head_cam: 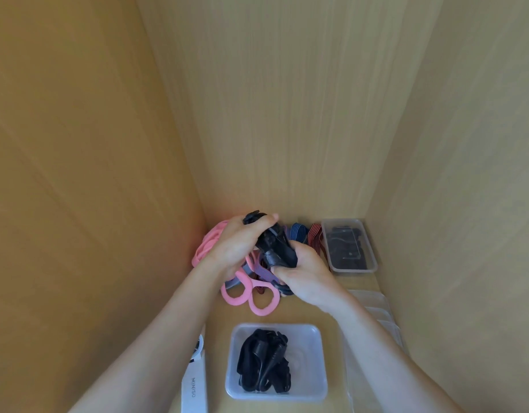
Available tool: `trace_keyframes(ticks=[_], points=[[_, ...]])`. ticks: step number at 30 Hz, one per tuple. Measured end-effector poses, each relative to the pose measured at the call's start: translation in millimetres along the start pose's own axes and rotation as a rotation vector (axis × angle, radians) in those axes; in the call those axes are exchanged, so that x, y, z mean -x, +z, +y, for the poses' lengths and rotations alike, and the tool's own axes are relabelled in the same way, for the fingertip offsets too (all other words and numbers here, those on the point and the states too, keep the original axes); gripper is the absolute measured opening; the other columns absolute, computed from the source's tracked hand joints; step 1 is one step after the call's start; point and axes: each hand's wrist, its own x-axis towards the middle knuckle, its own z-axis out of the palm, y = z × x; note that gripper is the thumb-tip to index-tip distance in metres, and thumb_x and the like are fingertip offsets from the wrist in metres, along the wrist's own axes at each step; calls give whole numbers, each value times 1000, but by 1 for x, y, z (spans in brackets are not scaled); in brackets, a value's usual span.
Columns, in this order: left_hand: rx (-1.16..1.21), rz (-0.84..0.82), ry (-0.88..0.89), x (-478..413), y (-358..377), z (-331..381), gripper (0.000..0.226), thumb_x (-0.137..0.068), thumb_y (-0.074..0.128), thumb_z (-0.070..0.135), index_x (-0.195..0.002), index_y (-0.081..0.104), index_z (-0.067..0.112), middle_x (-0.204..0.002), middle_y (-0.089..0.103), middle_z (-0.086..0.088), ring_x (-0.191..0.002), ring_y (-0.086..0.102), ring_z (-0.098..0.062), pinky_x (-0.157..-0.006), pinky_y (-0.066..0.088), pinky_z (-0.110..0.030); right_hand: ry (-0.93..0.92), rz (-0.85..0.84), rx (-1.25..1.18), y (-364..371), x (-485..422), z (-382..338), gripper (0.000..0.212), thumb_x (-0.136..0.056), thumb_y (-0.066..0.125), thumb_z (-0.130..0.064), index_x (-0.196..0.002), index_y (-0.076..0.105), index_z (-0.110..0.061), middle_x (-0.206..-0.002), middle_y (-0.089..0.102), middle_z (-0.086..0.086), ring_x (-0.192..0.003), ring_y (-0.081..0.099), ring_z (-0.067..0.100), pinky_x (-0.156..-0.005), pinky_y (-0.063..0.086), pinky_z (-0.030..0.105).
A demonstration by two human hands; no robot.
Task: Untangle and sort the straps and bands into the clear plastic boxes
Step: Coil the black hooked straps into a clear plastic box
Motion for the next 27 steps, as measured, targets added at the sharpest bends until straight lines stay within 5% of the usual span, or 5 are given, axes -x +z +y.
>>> trace_keyframes(ticks=[4, 10, 16, 22, 27], points=[[-105, -9, 13, 0, 2, 7, 27, -90, 73, 37, -69, 69, 20, -75, 70, -3, -75, 68, -21, -85, 54, -42, -2, -50, -29, 2, -1, 5, 16, -95, 61, -4, -96, 62, -20, -66, 66, -14, -53, 60, -3, -53, 46, 20], [-344, 3, -5, 4, -6, 21, 41, -90, 72, 41, -118, 59, 14, -107, 69, 1, -99, 68, -15, -88, 55, -30, -5, -61, 218, -4, -3, 12, 15, -95, 59, -11, -92, 57, -26, -85, 67, 1, -57, 59, 12, -54, 48, 32], [-1195, -392, 185, 9, 3, 38, 90, -69, 82, 16, -146, 41, 36, -140, 50, 15, -126, 50, -7, -103, 47, -28, -113, -103, 718, -12, -5, 13, 15, -93, 54, -13, -102, 48, -24, -99, 63, 0, -84, 60, 24, -76, 53, 44], [-1297, -490, -43, 6, 1, 5, 8, -83, 63, 8, -89, 57, 9, -71, 56, -6, -61, 50, -19, -54, 39, -32, -119, -193, 599, -25, -4, 4, 17, -95, 59, -14, -106, 55, -27, -100, 62, -8, -90, 62, 16, -81, 53, 36], [-895, -525, -165, 14, -10, 0, 12, -89, 67, 10, -95, 56, 10, -58, 55, 4, -50, 51, -11, -54, 44, -26, 45, -364, 182, -35, -4, 8, 14, -95, 57, 0, -101, 60, -12, -78, 56, 4, -63, 50, 16, -51, 40, 26]])
